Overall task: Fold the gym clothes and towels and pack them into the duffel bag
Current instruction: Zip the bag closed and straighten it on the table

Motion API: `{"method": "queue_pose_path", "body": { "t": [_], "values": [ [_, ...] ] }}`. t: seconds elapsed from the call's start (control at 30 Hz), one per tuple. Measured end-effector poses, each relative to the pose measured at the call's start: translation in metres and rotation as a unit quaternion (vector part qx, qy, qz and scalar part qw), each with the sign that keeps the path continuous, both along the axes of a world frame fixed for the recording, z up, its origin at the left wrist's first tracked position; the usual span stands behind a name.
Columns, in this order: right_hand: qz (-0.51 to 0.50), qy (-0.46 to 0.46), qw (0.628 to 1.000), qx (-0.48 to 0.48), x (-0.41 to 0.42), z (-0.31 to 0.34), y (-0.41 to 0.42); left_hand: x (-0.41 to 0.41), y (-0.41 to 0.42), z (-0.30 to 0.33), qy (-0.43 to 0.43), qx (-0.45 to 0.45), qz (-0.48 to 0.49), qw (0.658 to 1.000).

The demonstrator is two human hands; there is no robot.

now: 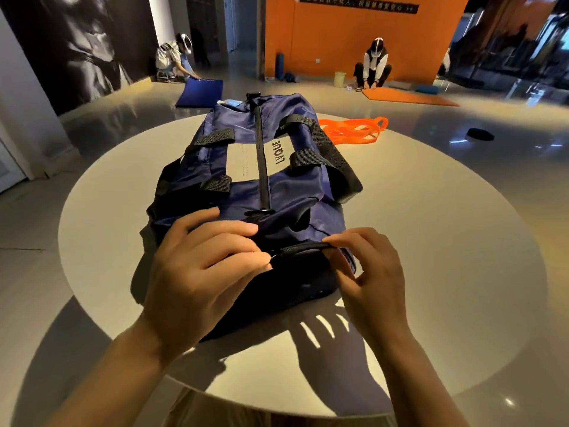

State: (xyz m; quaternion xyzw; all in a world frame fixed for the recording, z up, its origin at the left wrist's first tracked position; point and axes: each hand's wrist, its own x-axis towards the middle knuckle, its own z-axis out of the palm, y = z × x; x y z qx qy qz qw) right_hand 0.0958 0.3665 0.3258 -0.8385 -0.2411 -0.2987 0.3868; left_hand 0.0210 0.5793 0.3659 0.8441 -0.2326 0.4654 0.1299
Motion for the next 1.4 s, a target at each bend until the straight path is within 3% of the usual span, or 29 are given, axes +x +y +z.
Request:
{"method": "queue_pose_path", "body": {
  "t": [0.47,0.73,0.83,0.97,1.07,1.13,1.23,1.4],
  "values": [
    [-0.025,-0.107,0.993,-0.037,-0.01,0.009,0.018,-0.025,-0.013,-0.019,0.053,-0.248,0.053,0.966],
    [-0.034,-0.079,0.996,0.002,-0.013,0.001,0.015,-0.044,0.005,-0.028,0.113,-0.329,0.086,0.934],
    [-0.038,-0.147,0.988,-0.011,-0.024,0.004,0.016,-0.044,-0.001,-0.03,0.121,-0.359,0.082,0.922],
    [0.012,-0.264,0.953,-0.146,-0.027,0.023,0.032,-0.042,-0.005,-0.032,0.148,-0.42,0.097,0.89],
    [0.057,-0.296,0.909,-0.287,-0.017,0.036,0.046,-0.04,-0.003,-0.031,0.161,-0.417,0.105,0.888],
    [0.069,-0.281,0.896,-0.337,-0.01,0.038,0.054,-0.04,0.001,-0.031,0.154,-0.37,0.134,0.906],
    [0.059,-0.277,0.903,-0.322,-0.003,0.048,0.062,-0.041,0.005,-0.03,0.117,-0.274,0.178,0.938],
    [0.033,-0.252,0.945,-0.208,0.006,0.089,0.065,-0.031,0.011,-0.009,0.084,-0.345,0.132,0.926]
  ]
}}
